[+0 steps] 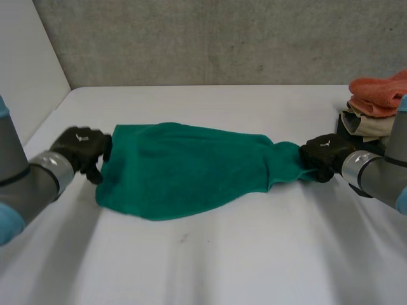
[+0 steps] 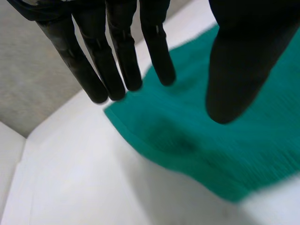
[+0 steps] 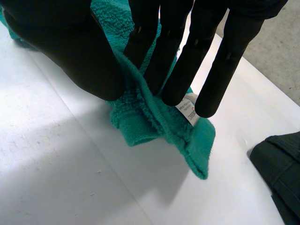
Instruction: Fold the laundry.
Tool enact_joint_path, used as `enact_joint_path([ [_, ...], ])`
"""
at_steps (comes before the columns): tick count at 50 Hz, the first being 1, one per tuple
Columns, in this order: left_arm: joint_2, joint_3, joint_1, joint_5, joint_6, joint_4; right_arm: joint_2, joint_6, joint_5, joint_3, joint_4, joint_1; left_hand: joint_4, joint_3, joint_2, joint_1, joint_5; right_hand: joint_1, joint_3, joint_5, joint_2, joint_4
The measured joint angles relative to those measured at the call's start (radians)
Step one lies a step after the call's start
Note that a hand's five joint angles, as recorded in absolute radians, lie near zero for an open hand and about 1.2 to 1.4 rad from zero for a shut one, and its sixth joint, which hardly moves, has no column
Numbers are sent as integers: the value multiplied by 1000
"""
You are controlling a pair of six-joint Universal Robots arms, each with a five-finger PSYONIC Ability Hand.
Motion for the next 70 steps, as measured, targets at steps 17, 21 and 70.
enact_joint_path([
  [17, -150, -36, -39, 13, 137, -12, 9, -10, 2, 39, -31, 4, -173, -162, -174, -200, -173, 0, 0, 0, 0, 0],
  [21, -183, 8, -45, 13, 132, -2, 7, -12, 2, 48, -38, 4, -178, -163, -180, -200, -177, 0, 0, 0, 0, 0],
  [70, -78, 354, -2, -12, 51, -315, 7, -167, -81, -510, 707, -50, 489, 484, 483, 430, 456, 0, 0, 0, 0, 0],
])
